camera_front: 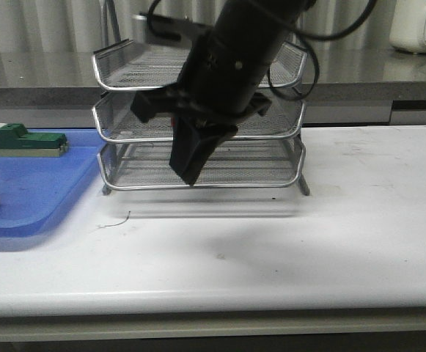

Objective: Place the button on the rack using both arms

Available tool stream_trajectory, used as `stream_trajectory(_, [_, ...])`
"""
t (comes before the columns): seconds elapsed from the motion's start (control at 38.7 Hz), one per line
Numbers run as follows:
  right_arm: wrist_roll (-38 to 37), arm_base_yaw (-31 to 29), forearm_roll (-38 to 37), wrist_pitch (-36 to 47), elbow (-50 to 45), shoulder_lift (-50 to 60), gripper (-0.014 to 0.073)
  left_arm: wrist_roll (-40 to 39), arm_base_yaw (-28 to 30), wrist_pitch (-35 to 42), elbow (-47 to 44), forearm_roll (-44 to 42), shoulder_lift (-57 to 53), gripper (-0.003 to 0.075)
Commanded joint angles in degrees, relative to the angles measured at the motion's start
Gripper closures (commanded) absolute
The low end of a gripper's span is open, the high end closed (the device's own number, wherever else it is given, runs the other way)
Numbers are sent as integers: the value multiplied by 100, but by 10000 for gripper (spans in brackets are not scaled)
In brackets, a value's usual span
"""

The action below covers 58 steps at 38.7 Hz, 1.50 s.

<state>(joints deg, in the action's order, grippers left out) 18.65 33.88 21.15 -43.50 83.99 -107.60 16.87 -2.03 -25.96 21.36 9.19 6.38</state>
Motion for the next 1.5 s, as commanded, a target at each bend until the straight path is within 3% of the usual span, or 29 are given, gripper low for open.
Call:
stream_trajectory(0.0, [39, -140, 132, -384, 204, 720, 654, -43, 1, 467, 149, 82, 54, 739])
stream_trajectory(0.28, [-323, -1101, -146, -1432, 193, 1575, 654, -43, 1, 467, 149, 82, 54, 739])
stream_trajectory(0.54, [-960, -2161, -1177, -1413, -466, 2488, 654, -43, 1, 467, 149, 82, 54, 739])
stream_trajectory(0.83, [-1797, -2477, -2198, -539, -2037, 3817, 654, -43, 1, 467, 149, 82, 54, 739])
stream_trajectory(1.22, [-1865, -2479, -2225, 1309, -4391, 6343, 654, -43, 1, 467, 149, 82, 54, 739])
stream_trajectory(1.47, [-1865, -2479, -2225, 2101, -5669, 8125, 654, -43, 1, 467, 149, 82, 54, 739])
